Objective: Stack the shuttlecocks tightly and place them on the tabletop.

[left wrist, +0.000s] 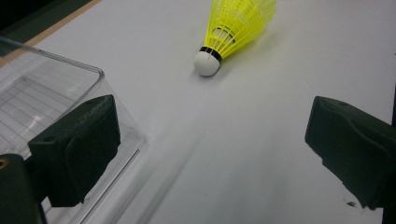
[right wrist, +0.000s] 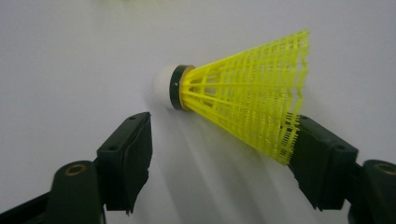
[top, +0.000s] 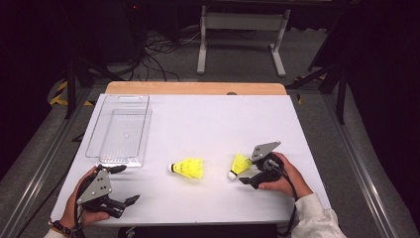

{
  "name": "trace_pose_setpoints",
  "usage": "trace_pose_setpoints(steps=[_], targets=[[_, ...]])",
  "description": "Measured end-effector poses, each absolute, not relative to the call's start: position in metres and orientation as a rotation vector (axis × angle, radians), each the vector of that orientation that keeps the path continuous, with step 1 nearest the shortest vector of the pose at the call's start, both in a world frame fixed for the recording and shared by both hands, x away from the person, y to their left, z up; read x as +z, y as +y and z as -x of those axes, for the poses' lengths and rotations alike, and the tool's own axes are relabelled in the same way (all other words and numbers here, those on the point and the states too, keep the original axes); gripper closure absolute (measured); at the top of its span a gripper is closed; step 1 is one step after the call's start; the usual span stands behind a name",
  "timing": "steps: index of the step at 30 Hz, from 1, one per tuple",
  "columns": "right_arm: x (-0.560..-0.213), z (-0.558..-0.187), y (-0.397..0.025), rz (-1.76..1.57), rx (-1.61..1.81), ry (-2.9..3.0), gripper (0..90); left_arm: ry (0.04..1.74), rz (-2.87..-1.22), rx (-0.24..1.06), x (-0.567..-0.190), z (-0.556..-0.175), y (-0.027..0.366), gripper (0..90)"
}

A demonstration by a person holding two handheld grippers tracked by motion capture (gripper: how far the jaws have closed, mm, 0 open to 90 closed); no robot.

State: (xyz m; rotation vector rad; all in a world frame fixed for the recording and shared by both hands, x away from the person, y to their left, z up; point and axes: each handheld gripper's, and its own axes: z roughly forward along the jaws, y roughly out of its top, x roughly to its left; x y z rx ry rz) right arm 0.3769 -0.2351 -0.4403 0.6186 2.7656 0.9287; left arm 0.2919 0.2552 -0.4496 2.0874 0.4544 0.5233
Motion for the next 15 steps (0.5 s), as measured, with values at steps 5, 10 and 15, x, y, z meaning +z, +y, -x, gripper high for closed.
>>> trace_pose_setpoints(steps=[5,10,15], targets=[[-0.443,-0.366,-0.234,-0.531,0.942,2.781,42.2,0.456,-2.087,0.523,-0.45,-0.292,0.255,4.3],[-0.444,-0.359,-0.231,-0.494,0.955,2.773,58.4,0.456,-2.09,0.525,-0.45,-0.292,0.255,4.2],[-0.443,-0.357,-0.229,-0.447,0.965,2.758,79.4,0.457,-2.094,0.525,-0.45,-0.292,0.255,4.3]])
